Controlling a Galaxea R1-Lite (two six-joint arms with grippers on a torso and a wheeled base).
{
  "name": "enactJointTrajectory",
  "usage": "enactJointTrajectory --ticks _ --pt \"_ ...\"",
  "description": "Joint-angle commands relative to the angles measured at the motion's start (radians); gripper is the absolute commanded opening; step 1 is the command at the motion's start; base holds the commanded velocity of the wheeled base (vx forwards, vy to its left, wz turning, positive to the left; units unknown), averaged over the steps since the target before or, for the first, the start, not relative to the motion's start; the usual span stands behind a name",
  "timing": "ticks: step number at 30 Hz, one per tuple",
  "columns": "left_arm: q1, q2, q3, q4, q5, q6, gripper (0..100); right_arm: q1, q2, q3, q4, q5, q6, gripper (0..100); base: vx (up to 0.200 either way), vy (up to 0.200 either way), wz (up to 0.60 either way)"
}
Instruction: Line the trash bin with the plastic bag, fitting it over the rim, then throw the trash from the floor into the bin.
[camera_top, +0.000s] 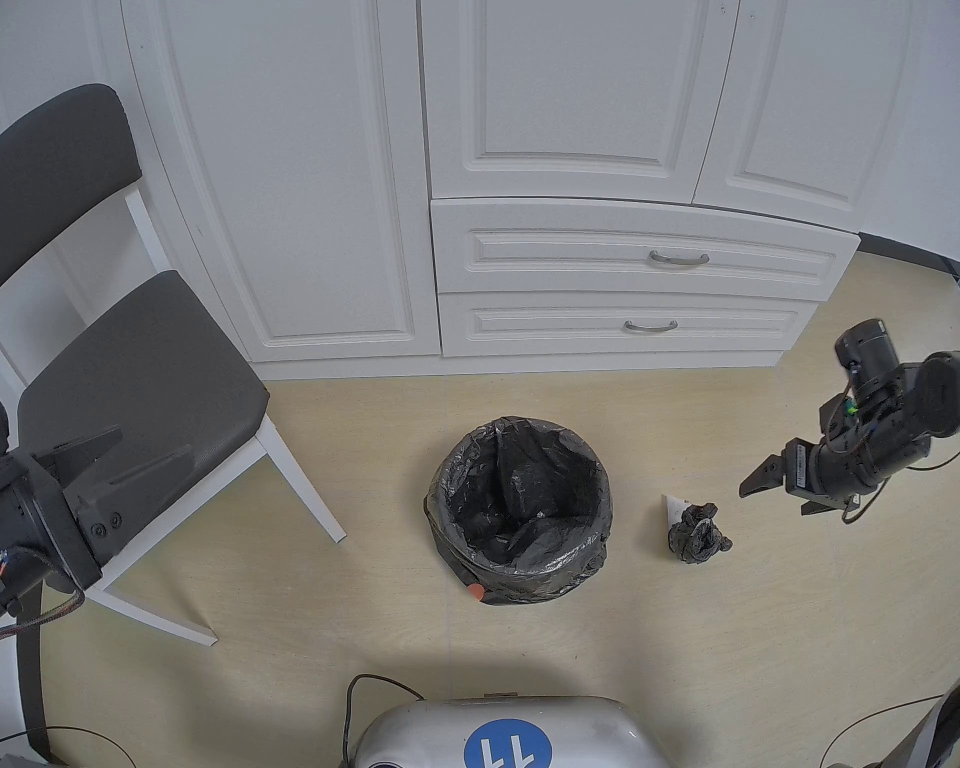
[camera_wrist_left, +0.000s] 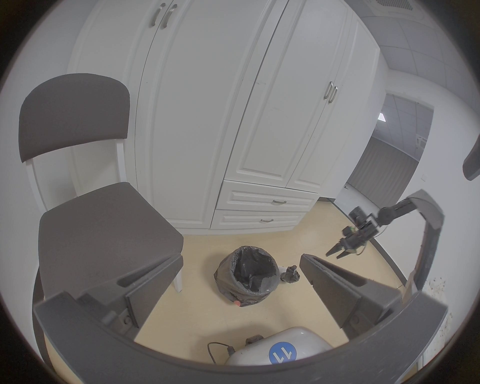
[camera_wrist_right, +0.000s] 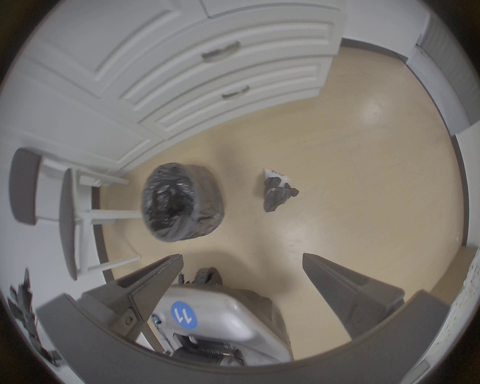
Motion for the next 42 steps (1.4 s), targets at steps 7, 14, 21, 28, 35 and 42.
enactJointTrajectory --ticks 7,14,21,28,35,42 --pt "-0.004 0.001 -0.019 -0.003 -0.025 0.052 100 -0.152 0.674 -0.205 -0.417 0.022 0.013 100 0.000 0.000 0.00" --pt "-0.004 0.028 -0.014 -0.006 -0.030 0.052 100 -0.181 0.850 -0.386 -0.414 0.022 0.001 100 0.000 0.000 0.00" --pt "-0.004 0.037 -0.013 -0.008 -0.028 0.054 100 -0.161 0.896 -0.489 -0.355 0.037 -0.027 100 0.000 0.000 0.00" --pt "-0.003 0.045 -0.011 -0.011 -0.027 0.052 100 -0.119 1.018 -0.694 -0.239 0.023 -0.050 100 0.000 0.000 0.00" --pt "-0.001 0.051 -0.011 -0.013 -0.025 0.054 100 -0.113 1.044 -0.717 -0.235 -0.026 -0.107 100 0.000 0.000 0.00" --pt "0.000 0.048 -0.013 -0.014 -0.025 0.054 100 -0.115 1.045 -0.732 -0.198 -0.026 -0.091 0 0.000 0.000 0.00"
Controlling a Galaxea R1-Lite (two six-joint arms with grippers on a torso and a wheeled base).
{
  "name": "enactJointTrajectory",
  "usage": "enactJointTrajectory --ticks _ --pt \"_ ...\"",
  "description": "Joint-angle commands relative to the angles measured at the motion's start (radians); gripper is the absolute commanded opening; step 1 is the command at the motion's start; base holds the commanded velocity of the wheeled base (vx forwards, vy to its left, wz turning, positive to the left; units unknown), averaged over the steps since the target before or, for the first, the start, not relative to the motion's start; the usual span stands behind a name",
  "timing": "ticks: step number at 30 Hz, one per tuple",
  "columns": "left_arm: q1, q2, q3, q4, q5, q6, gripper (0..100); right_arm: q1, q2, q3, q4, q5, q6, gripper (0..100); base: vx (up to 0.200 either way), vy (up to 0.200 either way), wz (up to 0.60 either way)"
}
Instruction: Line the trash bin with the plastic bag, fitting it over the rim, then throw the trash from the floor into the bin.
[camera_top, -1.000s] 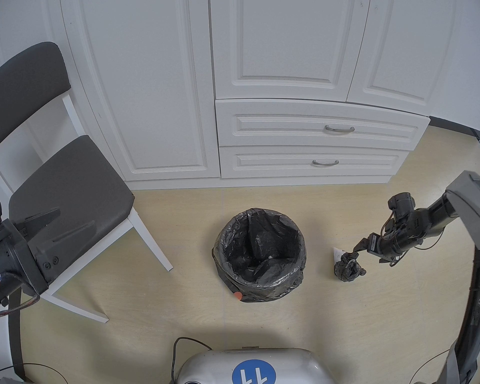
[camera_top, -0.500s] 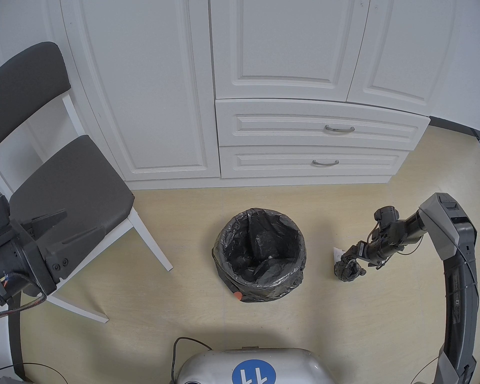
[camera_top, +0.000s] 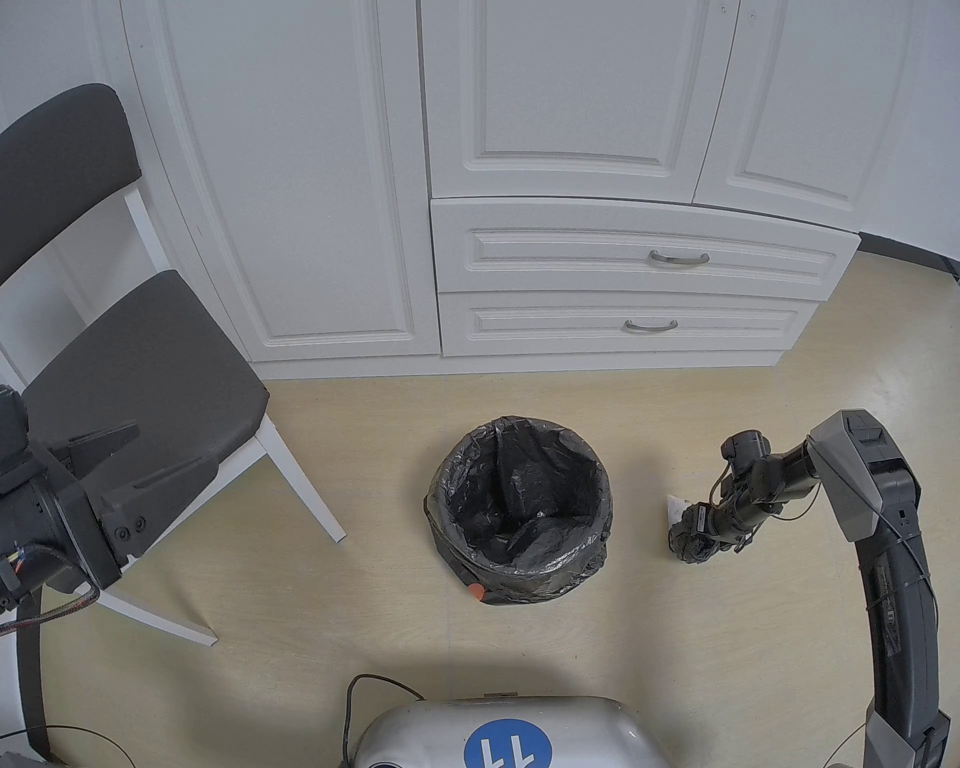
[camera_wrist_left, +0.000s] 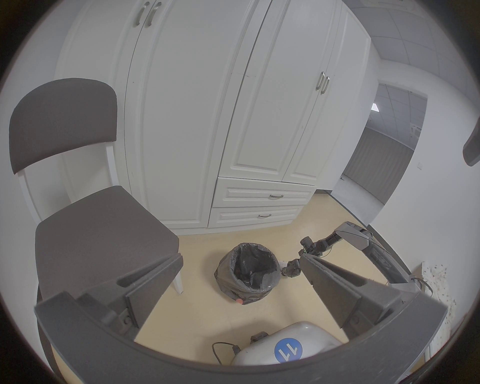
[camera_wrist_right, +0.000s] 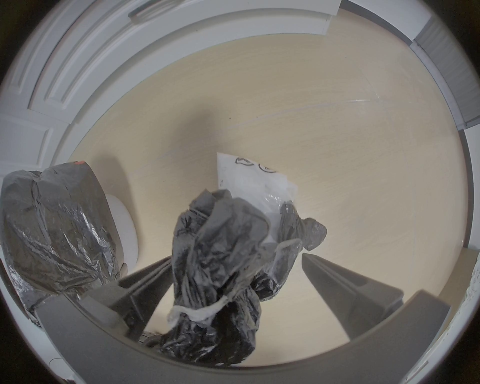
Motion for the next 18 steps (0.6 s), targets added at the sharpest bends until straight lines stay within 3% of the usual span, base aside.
enactJointTrajectory --ticks 1,8,12,18 --pt "0.001 0.000 -0.003 -0.003 0.001 0.000 100 0.003 0.012 -0.010 0.005 -0.002 0.007 0 0.000 0.000 0.00" --pt "0.003 -0.004 -0.004 -0.003 0.001 0.000 100 0.004 -0.012 0.010 0.004 -0.008 0.060 0 0.000 0.000 0.00" --pt "0.001 -0.009 -0.006 -0.003 0.001 0.001 100 0.024 -0.282 0.171 -0.002 -0.002 0.048 0 0.000 0.000 0.00" --pt "0.003 -0.044 -0.012 -0.003 0.003 0.014 100 0.156 -0.842 0.502 -0.019 0.012 0.005 0 0.000 0.000 0.00"
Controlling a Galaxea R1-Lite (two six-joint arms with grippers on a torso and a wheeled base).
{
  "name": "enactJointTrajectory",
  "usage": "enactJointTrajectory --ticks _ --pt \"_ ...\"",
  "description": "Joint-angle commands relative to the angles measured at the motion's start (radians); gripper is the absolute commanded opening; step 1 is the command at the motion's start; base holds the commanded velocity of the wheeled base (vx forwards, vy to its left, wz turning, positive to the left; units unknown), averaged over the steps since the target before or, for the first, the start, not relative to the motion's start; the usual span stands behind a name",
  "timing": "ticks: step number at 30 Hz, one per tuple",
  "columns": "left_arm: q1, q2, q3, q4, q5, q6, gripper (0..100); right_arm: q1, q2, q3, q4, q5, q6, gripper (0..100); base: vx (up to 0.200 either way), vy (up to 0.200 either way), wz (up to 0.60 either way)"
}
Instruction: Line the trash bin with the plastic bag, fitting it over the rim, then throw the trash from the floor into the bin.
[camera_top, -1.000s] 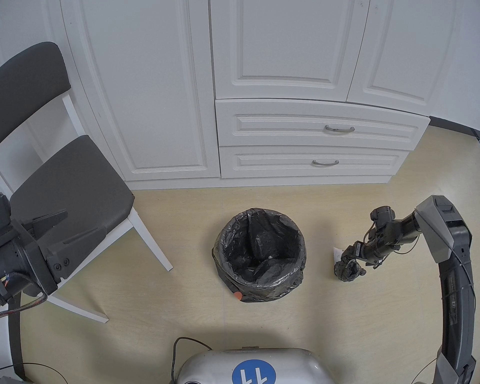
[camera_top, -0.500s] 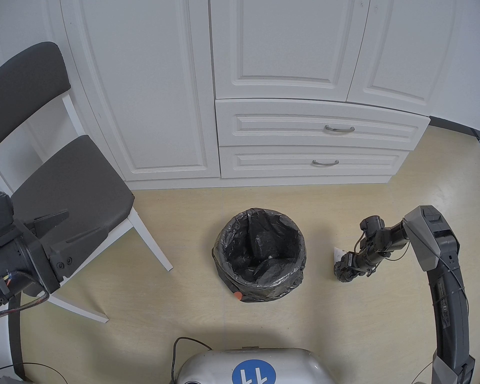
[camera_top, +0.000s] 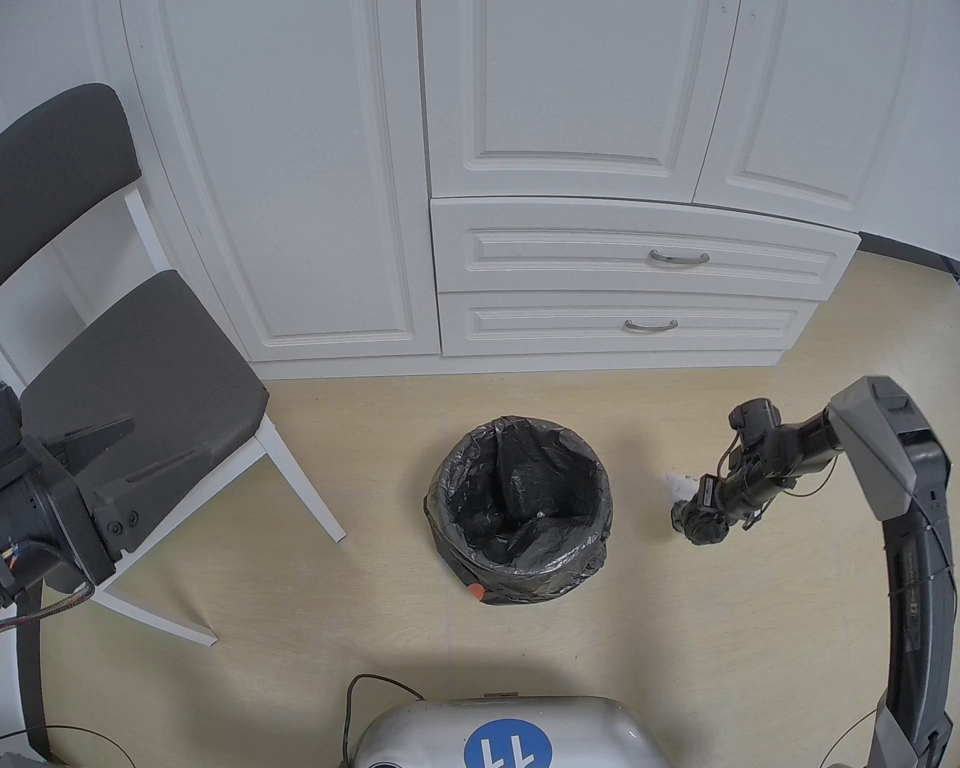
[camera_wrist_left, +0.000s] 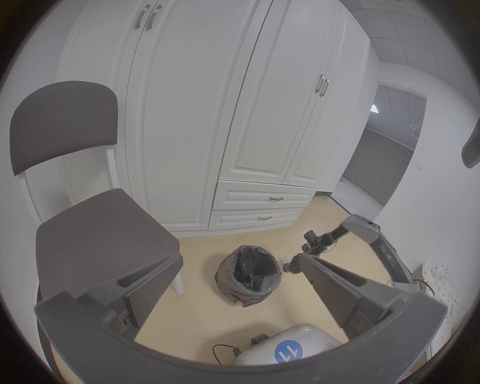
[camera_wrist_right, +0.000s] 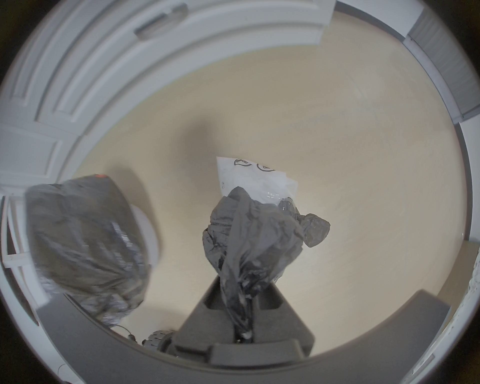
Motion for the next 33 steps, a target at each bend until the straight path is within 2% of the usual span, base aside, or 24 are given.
enactJointTrajectory --ticks 1,3,5,6,7,8,11,15,17,24,33 --pt "0.001 -0.046 -0.010 0.000 0.002 0.013 100 0.158 -0.723 0.410 -0.017 0.015 -0.056 0 0.000 0.000 0.00" --pt "0.001 -0.062 -0.013 0.001 0.002 0.025 100 0.196 -0.804 0.450 -0.023 0.013 -0.073 0 0.000 0.000 0.00" --pt "0.001 -0.062 -0.013 0.000 0.002 0.027 100 0.201 -0.809 0.452 -0.023 0.013 -0.073 0 0.000 0.000 0.00" --pt "0.001 -0.077 -0.010 0.000 0.003 0.063 100 0.279 -0.901 0.487 -0.031 0.013 -0.049 0 0.000 0.000 0.00" --pt "0.001 -0.080 -0.010 0.000 0.005 0.071 100 0.306 -0.919 0.496 -0.031 0.013 -0.033 0 0.000 0.000 0.00" --pt "0.001 -0.088 -0.008 0.001 0.006 0.082 100 0.366 -0.944 0.501 -0.031 0.011 0.010 0 0.000 0.000 0.00" --pt "0.001 -0.103 -0.007 0.001 0.008 0.105 100 0.481 -0.963 0.484 -0.033 0.007 0.132 0 0.000 0.000 0.00" --pt "0.003 -0.123 -0.007 0.001 0.010 0.128 100 0.589 -0.931 0.423 -0.020 0.007 0.284 0 0.000 0.000 0.00" --pt "0.003 -0.131 -0.008 0.001 0.010 0.131 100 0.621 -0.890 0.401 -0.014 0.007 0.330 0 0.000 0.000 0.00" --pt "0.003 -0.146 -0.011 0.003 0.010 0.134 100 0.665 -0.706 0.329 -0.027 0.005 0.436 0 0.000 0.000 0.00" --pt "0.003 -0.145 -0.014 0.001 0.008 0.134 100 0.645 -0.514 0.246 -0.027 0.005 0.462 0 0.000 0.000 0.00"
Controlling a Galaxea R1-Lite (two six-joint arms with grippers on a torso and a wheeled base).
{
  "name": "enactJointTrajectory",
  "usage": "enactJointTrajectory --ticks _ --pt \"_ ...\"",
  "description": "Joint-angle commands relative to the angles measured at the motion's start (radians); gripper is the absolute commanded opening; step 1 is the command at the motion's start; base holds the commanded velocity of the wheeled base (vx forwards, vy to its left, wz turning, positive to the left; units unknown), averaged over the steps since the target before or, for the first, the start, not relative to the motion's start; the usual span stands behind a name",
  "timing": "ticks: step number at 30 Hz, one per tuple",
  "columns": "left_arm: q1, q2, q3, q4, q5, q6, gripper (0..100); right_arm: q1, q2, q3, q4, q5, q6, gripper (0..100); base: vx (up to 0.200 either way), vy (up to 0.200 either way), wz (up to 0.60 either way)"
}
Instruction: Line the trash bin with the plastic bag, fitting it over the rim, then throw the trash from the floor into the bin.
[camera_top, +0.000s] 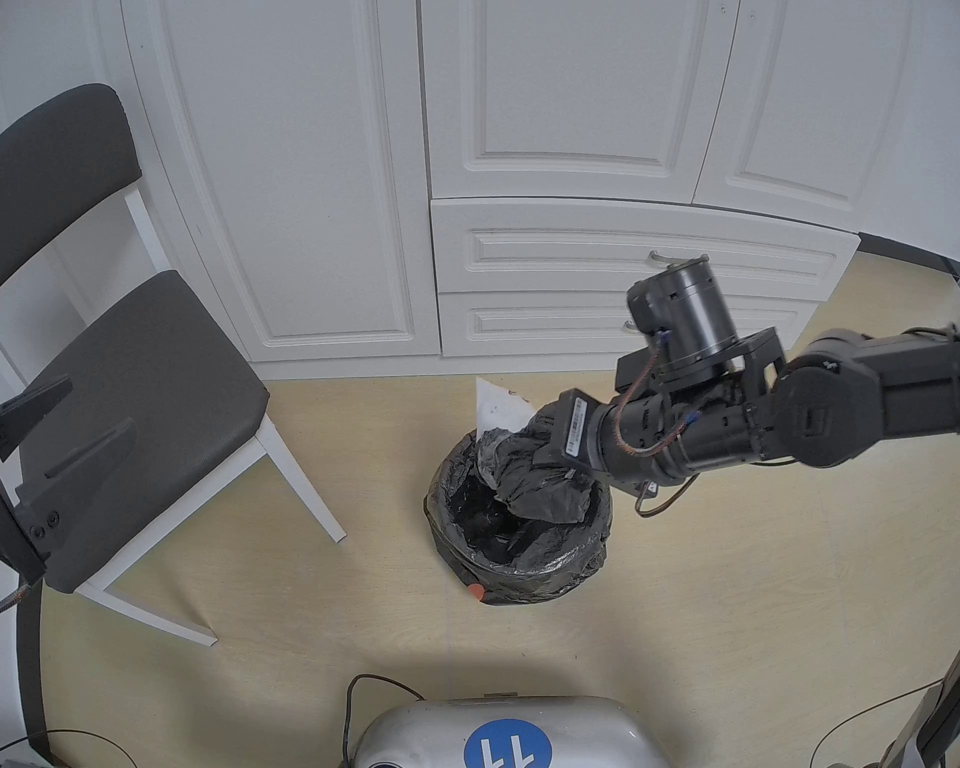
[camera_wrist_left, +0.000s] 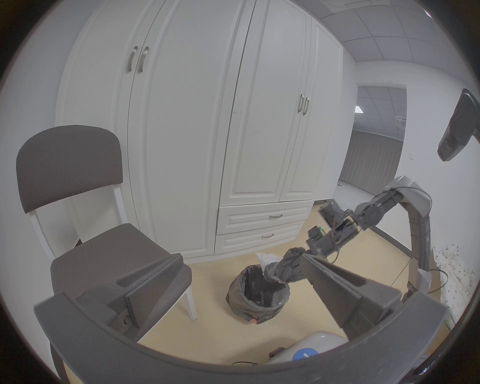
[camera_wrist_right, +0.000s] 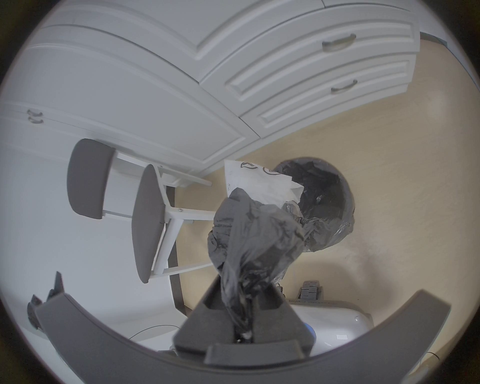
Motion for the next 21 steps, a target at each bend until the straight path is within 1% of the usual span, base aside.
enactJointTrajectory --ticks 1,2,5,8,12,17,21 --pt "0.000 -0.006 -0.003 -0.001 -0.001 0.001 100 -0.010 0.172 -0.065 0.000 -0.001 0.012 0 0.000 0.000 0.00" --pt "0.000 -0.006 -0.003 -0.001 -0.001 0.001 100 -0.010 0.175 -0.067 0.000 -0.001 0.012 0 0.000 0.000 0.00" --pt "0.000 -0.001 -0.003 -0.001 -0.001 0.001 100 -0.020 0.263 -0.114 0.000 -0.029 0.041 0 0.000 0.000 0.00" --pt "0.002 -0.001 -0.003 -0.001 -0.002 0.003 100 -0.026 0.318 -0.142 0.000 -0.042 0.046 0 0.000 0.000 0.00" --pt "0.002 -0.001 -0.003 -0.001 -0.001 0.003 100 -0.045 0.392 -0.192 0.000 -0.052 0.060 0 0.000 0.000 0.00" --pt "0.000 -0.003 -0.001 -0.001 -0.001 0.003 100 -0.059 0.428 -0.228 -0.007 -0.056 0.083 0 0.000 0.000 0.00" --pt "0.000 0.000 -0.001 -0.001 -0.002 0.003 100 -0.083 0.502 -0.243 -0.089 -0.061 0.097 0 0.000 0.000 0.00"
